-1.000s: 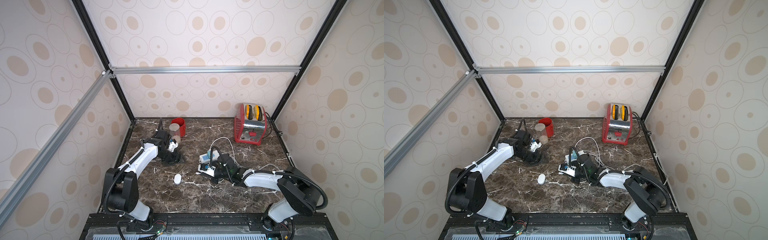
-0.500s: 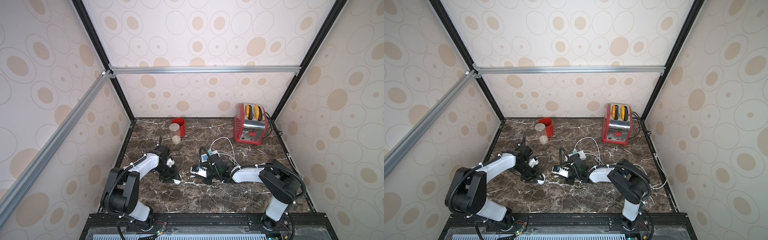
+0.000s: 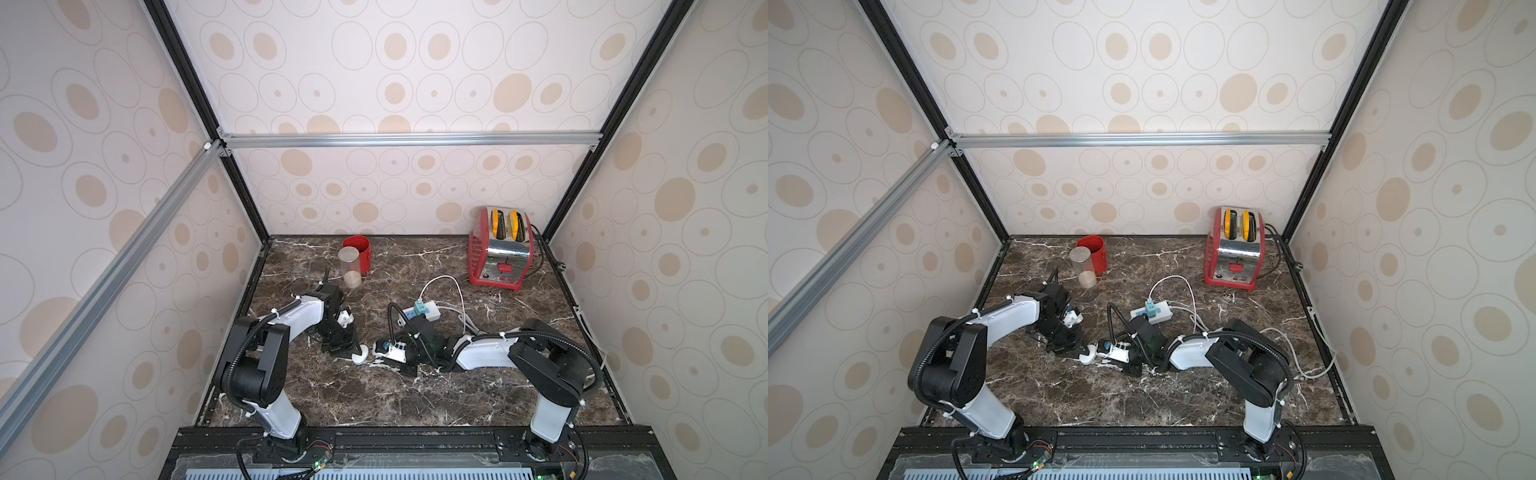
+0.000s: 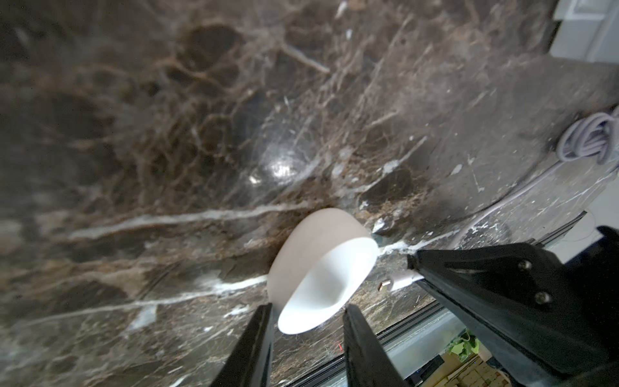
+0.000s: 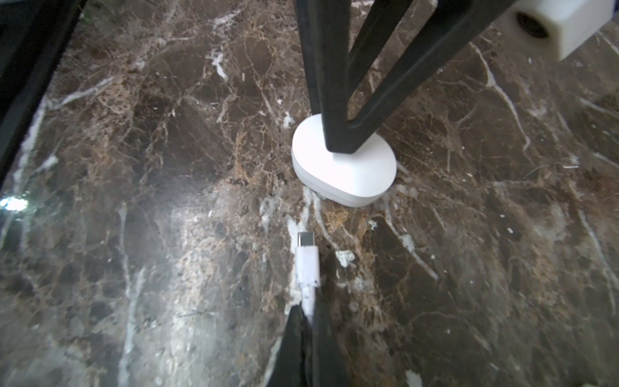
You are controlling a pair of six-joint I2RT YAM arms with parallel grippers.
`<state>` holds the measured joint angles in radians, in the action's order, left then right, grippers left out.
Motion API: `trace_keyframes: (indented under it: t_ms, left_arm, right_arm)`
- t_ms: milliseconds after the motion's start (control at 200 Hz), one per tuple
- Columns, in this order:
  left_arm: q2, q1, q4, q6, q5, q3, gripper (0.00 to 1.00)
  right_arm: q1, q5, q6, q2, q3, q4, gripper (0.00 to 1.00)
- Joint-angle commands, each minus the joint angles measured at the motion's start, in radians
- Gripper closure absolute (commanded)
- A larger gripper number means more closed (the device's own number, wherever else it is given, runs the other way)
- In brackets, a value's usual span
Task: Charge the bluetooth headset
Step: Insert the charging cable into the bluetooth headset.
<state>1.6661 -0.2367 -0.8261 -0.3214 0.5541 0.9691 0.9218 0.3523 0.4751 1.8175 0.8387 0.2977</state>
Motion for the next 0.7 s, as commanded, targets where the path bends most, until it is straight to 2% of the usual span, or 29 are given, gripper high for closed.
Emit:
trace_keyframes:
  t_ms: [0, 310, 696]
  left_arm:
    - [0.016, -0.004, -0.047, 0.049, 0.0, 0.031, 0.65]
    - [0.036, -0.005, -0.052, 0.07, 0.03, 0.037, 0.65]
    - [0.012, -0.004, -0.011, 0.05, 0.061, -0.007, 0.67]
  right_arm:
    - [0.005, -0.049, -0.019, 0.026, 0.029, 0.014, 1.0]
    - [0.059, -0.095, -0.016, 0.048, 0.036, -0.012, 1.0]
    - [0.061, -0.139, -0.039, 0.066, 0.046, 0.001, 1.0]
